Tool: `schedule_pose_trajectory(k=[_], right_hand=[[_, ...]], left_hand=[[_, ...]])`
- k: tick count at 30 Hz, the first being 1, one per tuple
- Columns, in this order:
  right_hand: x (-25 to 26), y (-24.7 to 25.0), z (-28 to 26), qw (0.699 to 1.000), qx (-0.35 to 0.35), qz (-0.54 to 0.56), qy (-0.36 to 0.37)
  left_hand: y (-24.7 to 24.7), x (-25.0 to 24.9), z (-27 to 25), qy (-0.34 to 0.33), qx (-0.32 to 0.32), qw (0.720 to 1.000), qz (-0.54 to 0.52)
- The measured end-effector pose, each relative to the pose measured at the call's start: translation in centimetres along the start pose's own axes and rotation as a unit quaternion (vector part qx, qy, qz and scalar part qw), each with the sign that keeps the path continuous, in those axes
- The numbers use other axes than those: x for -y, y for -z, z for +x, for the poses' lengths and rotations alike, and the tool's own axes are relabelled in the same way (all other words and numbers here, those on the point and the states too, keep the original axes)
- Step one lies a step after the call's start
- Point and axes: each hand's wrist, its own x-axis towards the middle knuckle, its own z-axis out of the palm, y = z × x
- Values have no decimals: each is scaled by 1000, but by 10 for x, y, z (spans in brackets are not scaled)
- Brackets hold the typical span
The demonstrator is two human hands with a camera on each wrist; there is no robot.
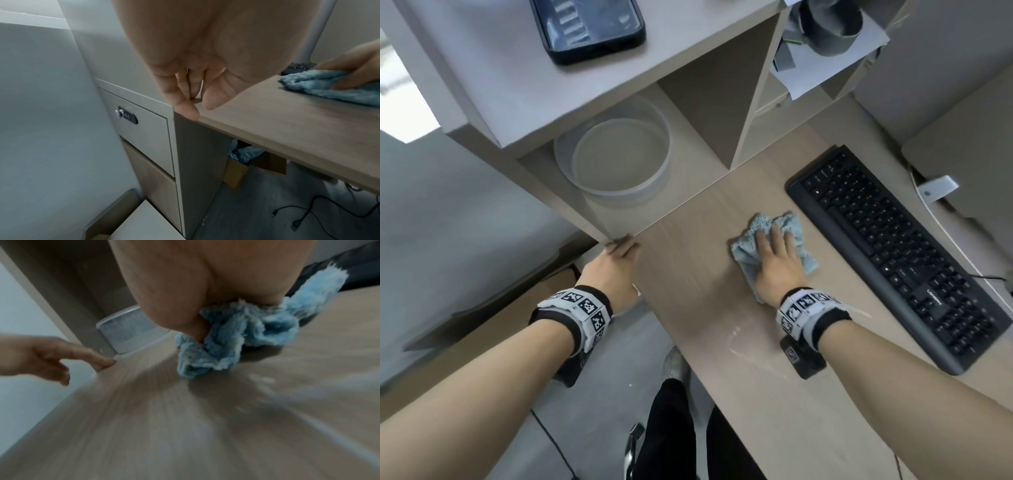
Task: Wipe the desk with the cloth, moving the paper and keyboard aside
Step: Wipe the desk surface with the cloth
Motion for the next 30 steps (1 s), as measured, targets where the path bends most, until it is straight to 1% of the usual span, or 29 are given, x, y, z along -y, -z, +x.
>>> schedule_pose_trajectory(k=[2,4,6,7,9,10,11,12,13,15,16,17,19,20,21,23,25,27,28,30], right_hand=[[30,-1,18,1000,3,2,-11],[62,1,37,1000,18,-11,8],[87,2,44,997,38,-35,48],[95,-1,41,994,51,-49,84],[95,-13,21,978,78,-75,179],[87,-19,9,968,84,-77,225],[73,-24,0,960,83,-70,258],[56,-26,-7,959,73,-57,268],[38,-25,-9,965,58,-40,251],[11,-17,-3,984,31,-15,172],[6,-12,2,991,25,-11,133],[8,-10,7,995,22,-11,101],[27,-11,13,998,18,-10,61],[40,-13,10,998,22,-8,56],[50,-17,7,997,31,-9,68],[65,-28,-9,991,65,-21,118],[63,-38,-33,981,78,-30,176],[46,-40,-52,976,66,-48,201],[33,-37,-59,979,64,-54,184],[2,-31,-72,993,47,-24,101]], left_hand=[[1,3,0,0,4,1000,-2],[2,5,0,1,7,1000,-3],[4,3,0,0,10,1000,1],[3,3,0,0,9,1000,4],[1,1,1,2,11,1000,10],[1,0,1,5,14,1000,13],[0,-1,1,9,17,1000,16],[-1,-2,0,13,19,1000,19],[-1,-3,0,17,21,999,20],[-1,-3,1,21,31,999,20],[0,-3,2,22,35,999,20],[-1,-4,2,24,38,999,19],[-2,-6,2,32,38,999,8],[-4,-9,2,41,35,999,-2],[-5,-12,2,53,31,998,-12],[-7,-17,2,74,27,997,-25],[-9,-21,2,88,25,995,-36],[-13,-23,4,94,19,995,-39],[-14,-23,4,94,15,995,-38],[-16,-24,4,96,10,995,-39]])
